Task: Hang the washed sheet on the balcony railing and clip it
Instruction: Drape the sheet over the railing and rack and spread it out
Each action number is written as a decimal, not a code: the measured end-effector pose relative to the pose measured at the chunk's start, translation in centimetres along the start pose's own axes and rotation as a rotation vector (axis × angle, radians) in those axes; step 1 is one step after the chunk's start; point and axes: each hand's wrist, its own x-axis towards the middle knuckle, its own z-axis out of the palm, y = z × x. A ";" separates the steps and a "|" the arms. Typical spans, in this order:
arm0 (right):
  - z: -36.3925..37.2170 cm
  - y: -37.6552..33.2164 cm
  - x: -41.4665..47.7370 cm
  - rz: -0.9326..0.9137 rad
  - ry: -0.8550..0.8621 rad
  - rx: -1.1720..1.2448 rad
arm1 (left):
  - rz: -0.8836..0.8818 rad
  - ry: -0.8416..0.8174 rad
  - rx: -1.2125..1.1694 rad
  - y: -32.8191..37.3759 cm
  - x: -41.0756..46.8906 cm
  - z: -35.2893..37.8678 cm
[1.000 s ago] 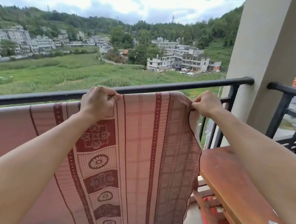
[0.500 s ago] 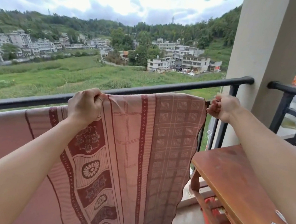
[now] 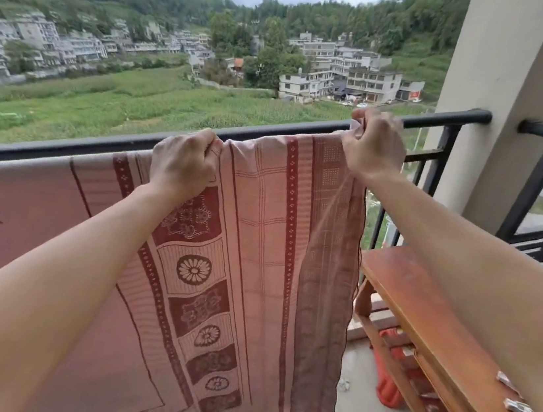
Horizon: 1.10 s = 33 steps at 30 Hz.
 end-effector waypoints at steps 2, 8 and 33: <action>1.5 -2.5 -1.4 -0.091 -0.061 -0.141 | 0.050 -0.019 -0.067 -0.1 -1.3 -0.4; 3.7 -9.1 -5.6 -0.209 -0.036 -0.303 | 0.127 0.101 -0.063 -8.3 -8.2 -4.5; 22.7 -72.5 -47.2 -1.196 -0.628 0.398 | -0.897 -0.229 0.593 -60.0 -47.6 -44.6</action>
